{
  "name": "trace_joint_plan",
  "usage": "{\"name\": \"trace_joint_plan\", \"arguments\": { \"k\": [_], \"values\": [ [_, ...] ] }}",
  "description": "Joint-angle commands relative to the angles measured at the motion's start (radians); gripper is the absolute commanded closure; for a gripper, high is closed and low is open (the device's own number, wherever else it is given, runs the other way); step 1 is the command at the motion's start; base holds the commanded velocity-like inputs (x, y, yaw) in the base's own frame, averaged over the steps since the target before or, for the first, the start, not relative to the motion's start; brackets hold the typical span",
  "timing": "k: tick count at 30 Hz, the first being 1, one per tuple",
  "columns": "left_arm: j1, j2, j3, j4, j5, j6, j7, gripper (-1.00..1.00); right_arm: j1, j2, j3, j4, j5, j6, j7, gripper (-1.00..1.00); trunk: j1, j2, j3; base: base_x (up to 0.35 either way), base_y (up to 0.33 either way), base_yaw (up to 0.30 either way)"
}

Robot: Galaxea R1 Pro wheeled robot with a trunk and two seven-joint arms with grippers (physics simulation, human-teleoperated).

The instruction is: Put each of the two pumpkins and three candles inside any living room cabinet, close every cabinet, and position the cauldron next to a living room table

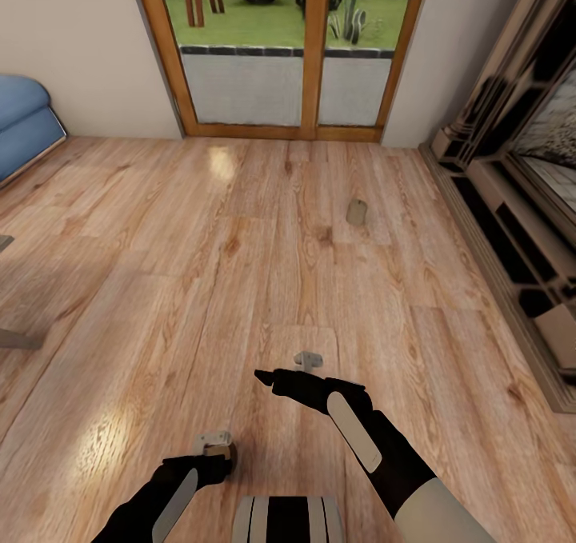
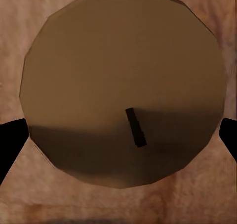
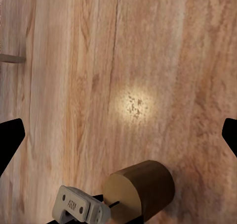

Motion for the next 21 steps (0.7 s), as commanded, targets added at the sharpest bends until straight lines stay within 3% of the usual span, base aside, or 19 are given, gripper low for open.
{"name": "trace_joint_plan", "arguments": {
  "k": [1,12,21],
  "values": [
    [0.000,0.000,0.000,0.000,-0.003,0.001,0.000,1.00,0.000,0.000,0.000,0.000,0.000,0.000,0.000,-1.00,0.000,0.000,0.004,0.000,0.000,0.000],
    [0.000,0.001,0.000,0.000,-0.003,0.001,0.000,1.00,0.000,0.000,0.000,0.000,0.000,0.000,0.001,-1.00,0.000,0.000,0.004,0.000,0.000,0.000],
    [0.000,0.001,0.002,0.000,-0.003,0.008,0.000,1.00,0.000,0.001,-0.001,0.006,-0.001,0.000,-0.001,-1.00,-0.004,0.002,0.039,0.000,0.000,0.000]
  ]
}}
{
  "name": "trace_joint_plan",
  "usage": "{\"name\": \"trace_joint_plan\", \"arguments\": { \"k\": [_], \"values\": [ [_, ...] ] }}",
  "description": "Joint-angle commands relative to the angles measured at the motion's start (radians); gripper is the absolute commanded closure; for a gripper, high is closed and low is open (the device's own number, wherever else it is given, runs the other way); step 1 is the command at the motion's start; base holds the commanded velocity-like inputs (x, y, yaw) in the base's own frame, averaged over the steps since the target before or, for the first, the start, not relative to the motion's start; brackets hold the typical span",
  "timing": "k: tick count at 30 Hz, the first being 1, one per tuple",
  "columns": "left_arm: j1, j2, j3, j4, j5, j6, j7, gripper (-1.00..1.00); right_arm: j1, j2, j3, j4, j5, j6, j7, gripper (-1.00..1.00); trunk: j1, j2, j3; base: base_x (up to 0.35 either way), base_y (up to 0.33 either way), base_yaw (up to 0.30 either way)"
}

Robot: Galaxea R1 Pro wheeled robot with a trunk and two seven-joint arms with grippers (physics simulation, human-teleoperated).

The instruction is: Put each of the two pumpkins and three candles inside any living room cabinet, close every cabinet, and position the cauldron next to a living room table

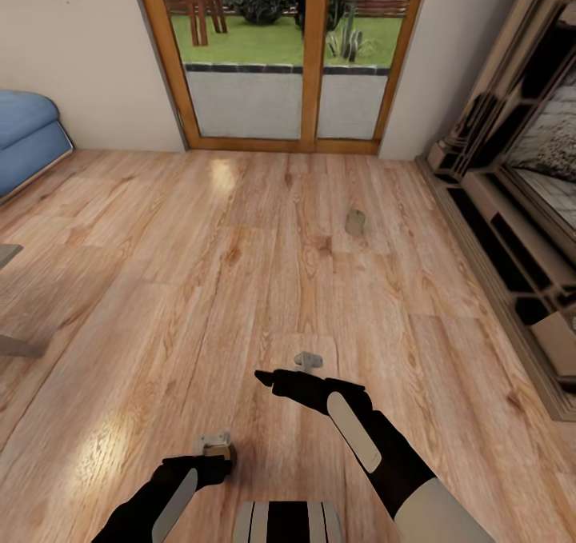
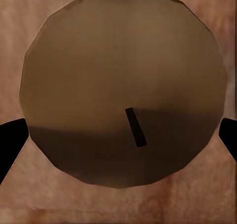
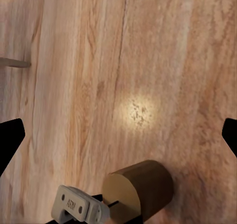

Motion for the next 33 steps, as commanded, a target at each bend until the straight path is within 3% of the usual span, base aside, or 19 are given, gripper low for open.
{"name": "trace_joint_plan", "arguments": {
  "k": [1,5,8,11,14,18,21,33],
  "values": [
    [0.000,0.000,0.001,0.000,0.000,0.001,0.000,1.00,0.000,0.001,-0.001,0.003,0.000,0.000,-0.001,-1.00,0.000,0.000,0.004,0.000,0.000,0.000],
    [0.000,0.003,0.009,-0.001,0.003,0.007,-0.001,1.00,0.000,0.000,-0.008,0.008,0.001,0.000,-0.029,-1.00,-0.002,0.001,0.019,0.000,0.000,0.000],
    [-0.001,0.007,0.048,-0.021,0.005,0.051,-0.001,1.00,0.000,-0.001,-0.032,0.008,0.004,0.003,-0.059,-1.00,-0.004,0.002,0.031,0.000,0.000,0.000],
    [0.000,0.010,0.109,-0.082,0.005,0.161,-0.002,1.00,0.000,-0.002,-0.045,0.007,0.003,0.010,-0.104,-1.00,-0.005,0.003,0.043,0.000,0.000,0.000],
    [-0.001,0.020,0.181,-0.206,0.001,0.331,-0.003,1.00,0.000,-0.002,-0.051,0.006,0.001,0.033,-0.179,-1.00,-0.006,0.003,0.054,0.000,0.000,0.000],
    [-0.001,0.037,0.245,-0.372,-0.006,0.500,-0.001,1.00,0.000,-0.003,-0.060,-0.003,0.001,0.107,-0.351,-1.00,-0.008,0.004,0.070,0.000,0.000,0.000],
    [0.001,0.051,0.255,-0.456,-0.010,0.531,0.000,1.00,0.000,-0.005,-0.073,-0.021,0.000,0.124,-0.414,-1.00,-0.009,0.005,0.081,0.000,0.000,0.000],
    [0.002,0.054,0.252,-0.474,-0.012,0.537,0.010,1.00,0.000,0.001,-0.076,-0.019,0.013,0.118,-0.443,-1.00,-0.015,0.008,0.128,0.000,0.000,0.000]
  ]
}}
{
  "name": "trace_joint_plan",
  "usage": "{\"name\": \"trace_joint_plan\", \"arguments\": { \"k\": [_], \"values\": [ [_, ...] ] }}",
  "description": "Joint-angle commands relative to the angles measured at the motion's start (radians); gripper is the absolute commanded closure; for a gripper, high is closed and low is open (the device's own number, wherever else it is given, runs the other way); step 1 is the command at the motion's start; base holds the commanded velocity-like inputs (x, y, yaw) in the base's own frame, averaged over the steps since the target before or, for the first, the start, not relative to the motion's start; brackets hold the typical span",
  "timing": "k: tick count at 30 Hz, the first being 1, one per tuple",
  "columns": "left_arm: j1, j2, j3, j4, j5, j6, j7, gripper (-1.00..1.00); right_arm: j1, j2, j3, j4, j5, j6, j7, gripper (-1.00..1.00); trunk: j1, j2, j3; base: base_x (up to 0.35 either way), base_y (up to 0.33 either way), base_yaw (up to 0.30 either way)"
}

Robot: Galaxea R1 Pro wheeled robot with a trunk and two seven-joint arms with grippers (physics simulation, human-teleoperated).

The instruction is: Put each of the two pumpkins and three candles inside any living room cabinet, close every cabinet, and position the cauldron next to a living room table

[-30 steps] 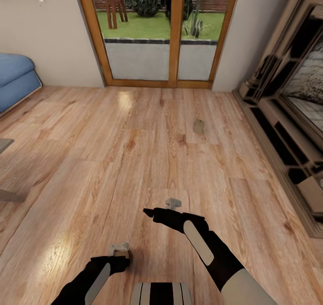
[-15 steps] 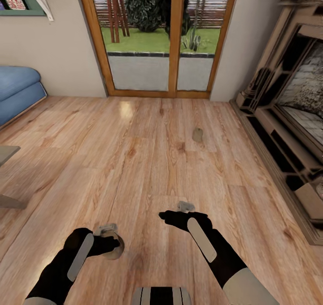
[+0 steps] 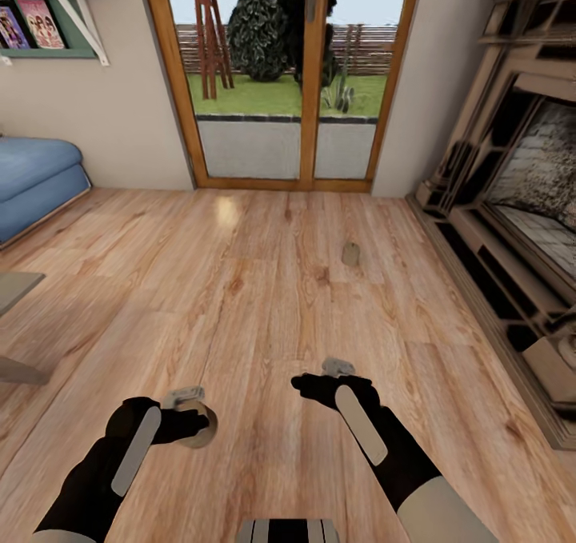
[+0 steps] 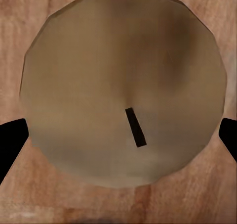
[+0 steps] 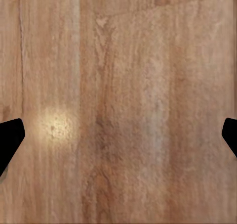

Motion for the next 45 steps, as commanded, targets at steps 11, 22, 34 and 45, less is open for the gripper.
{"name": "trace_joint_plan", "arguments": {
  "k": [11,22,34,45],
  "values": [
    [0.000,-0.004,0.004,0.000,0.002,-0.002,0.033,1.00,0.000,0.002,0.001,-0.023,-0.011,0.023,-0.032,-1.00,-0.005,0.003,0.043,0.000,0.000,0.000],
    [-0.001,-0.003,0.008,0.001,0.002,-0.002,0.034,1.00,0.000,0.000,-0.046,-0.026,-0.013,0.095,-0.030,-1.00,-0.034,0.053,0.066,0.000,0.000,0.000],
    [-0.001,-0.003,0.008,0.000,0.000,-0.003,0.034,1.00,0.000,-0.001,-0.055,-0.020,-0.013,0.095,-0.029,-1.00,-0.080,0.137,0.083,0.000,0.000,0.000],
    [-0.001,-0.002,0.008,-0.002,0.003,0.000,0.033,1.00,0.000,-0.003,-0.056,-0.019,-0.013,0.091,-0.027,-1.00,-0.087,0.151,0.071,0.029,0.000,0.000]
  ]
}}
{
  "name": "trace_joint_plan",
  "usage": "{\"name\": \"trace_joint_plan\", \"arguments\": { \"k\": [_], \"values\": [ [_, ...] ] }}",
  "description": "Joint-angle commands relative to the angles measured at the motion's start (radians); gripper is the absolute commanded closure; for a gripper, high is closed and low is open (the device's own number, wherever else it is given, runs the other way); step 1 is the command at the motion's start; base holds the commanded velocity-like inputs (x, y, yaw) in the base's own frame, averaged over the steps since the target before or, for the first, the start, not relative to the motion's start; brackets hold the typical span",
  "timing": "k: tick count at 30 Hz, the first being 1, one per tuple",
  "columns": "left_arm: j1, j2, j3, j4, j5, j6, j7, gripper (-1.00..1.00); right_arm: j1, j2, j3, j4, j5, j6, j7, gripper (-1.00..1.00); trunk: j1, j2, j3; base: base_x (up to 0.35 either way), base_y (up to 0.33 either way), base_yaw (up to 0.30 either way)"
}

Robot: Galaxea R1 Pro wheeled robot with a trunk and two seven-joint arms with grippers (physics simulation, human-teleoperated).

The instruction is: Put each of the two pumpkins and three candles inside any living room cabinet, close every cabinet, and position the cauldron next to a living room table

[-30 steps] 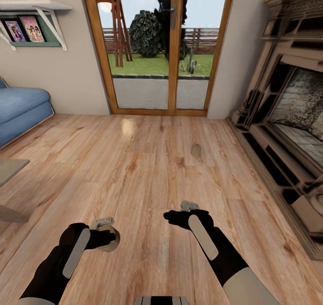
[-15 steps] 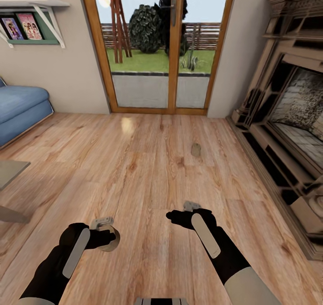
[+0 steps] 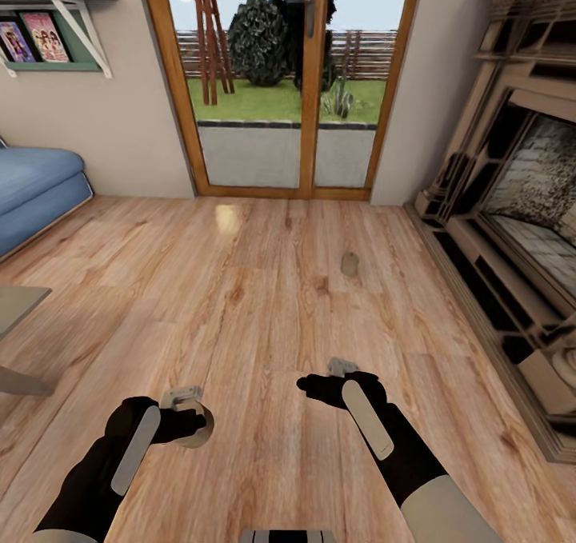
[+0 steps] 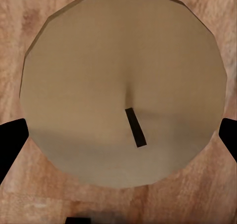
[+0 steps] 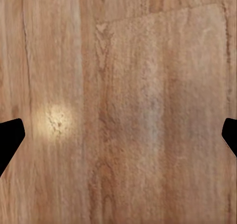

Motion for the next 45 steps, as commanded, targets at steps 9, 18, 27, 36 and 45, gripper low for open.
{"name": "trace_joint_plan", "arguments": {
  "k": [9,18,27,36,45],
  "values": [
    [0.000,0.003,0.000,0.000,0.002,0.000,0.000,1.00,0.000,-0.002,-0.001,-0.003,0.001,-0.008,0.003,-1.00,0.000,0.000,-0.015,0.298,-0.054,-0.023],
    [0.000,0.003,0.001,-0.006,0.006,0.001,0.000,1.00,0.000,-0.002,-0.002,-0.001,0.000,-0.007,0.005,-1.00,0.000,0.000,-0.026,0.319,-0.127,-0.168],
    [0.000,0.003,0.002,-0.007,0.008,0.002,-0.001,1.00,0.000,0.001,0.004,-0.008,0.002,-0.017,0.004,-1.00,-0.008,0.014,-0.023,0.198,-0.108,-0.105],
    [0.000,0.003,0.003,-0.008,0.010,0.002,-0.002,1.00,0.000,0.001,0.007,-0.007,0.010,-0.018,0.005,-1.00,-0.042,0.077,0.005,0.007,-0.005,-0.003],
    [0.000,0.005,0.003,-0.024,0.013,0.003,-0.002,1.00,0.000,0.000,0.006,-0.006,0.011,-0.018,0.005,-1.00,-0.077,0.140,0.033,0.000,0.000,0.000]
  ]
}}
